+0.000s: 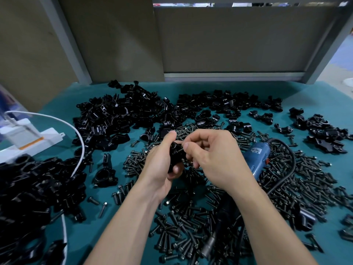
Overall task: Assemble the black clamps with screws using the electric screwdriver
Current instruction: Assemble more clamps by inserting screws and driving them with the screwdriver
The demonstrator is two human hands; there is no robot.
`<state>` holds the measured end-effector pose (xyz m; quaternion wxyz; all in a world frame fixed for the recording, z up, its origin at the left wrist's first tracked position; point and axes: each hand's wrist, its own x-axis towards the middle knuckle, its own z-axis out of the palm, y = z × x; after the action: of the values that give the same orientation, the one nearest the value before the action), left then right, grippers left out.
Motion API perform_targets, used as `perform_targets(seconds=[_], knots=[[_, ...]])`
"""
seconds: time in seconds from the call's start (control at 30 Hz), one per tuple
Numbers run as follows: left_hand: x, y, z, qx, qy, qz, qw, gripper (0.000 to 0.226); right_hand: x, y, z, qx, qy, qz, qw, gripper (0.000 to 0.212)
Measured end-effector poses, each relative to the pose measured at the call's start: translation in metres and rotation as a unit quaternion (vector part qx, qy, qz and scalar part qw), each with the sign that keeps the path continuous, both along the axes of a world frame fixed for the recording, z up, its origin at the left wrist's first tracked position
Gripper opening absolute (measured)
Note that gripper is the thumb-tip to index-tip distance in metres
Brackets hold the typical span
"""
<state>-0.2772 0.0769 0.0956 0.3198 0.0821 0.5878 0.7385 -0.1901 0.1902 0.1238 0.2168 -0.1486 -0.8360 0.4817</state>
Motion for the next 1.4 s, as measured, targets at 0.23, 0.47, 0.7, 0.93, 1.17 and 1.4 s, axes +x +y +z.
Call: perform_targets(seconds=[0.23, 0.47, 0.7, 0.93, 1.17, 1.4], knots=[[0.003, 0.000, 0.002, -0.008, 0.087, -0.005, 0.996, 0.046, -0.003, -0.009, -0.003, 0.009, 0.009, -0.026, 1.000, 0.024], [0.001, 0.000, 0.000, -0.028, 0.112, 0.022, 0.993, 0.045, -0.004, -0.019, -0.001, 0.081, -0.036, -0.027, 0.996, 0.046], [-0.005, 0.000, -0.003, -0.060, 0.123, 0.033, 0.990, 0.025, 0.001, -0.009, 0.002, 0.058, -0.120, 0.057, 0.989, 0.036], [-0.004, 0.003, -0.002, -0.060, 0.119, 0.031, 0.991, 0.027, 0.001, -0.007, 0.003, 0.034, -0.035, -0.004, 0.999, 0.016], [-0.003, 0.003, -0.007, -0.034, 0.141, 0.009, 0.989, 0.048, 0.000, -0.005, 0.001, 0.009, -0.042, 0.003, 0.999, 0.023], [-0.006, 0.004, -0.009, -0.045, 0.128, 0.026, 0.990, 0.028, 0.002, 0.001, 0.005, 0.056, -0.062, 0.065, 0.994, 0.017]])
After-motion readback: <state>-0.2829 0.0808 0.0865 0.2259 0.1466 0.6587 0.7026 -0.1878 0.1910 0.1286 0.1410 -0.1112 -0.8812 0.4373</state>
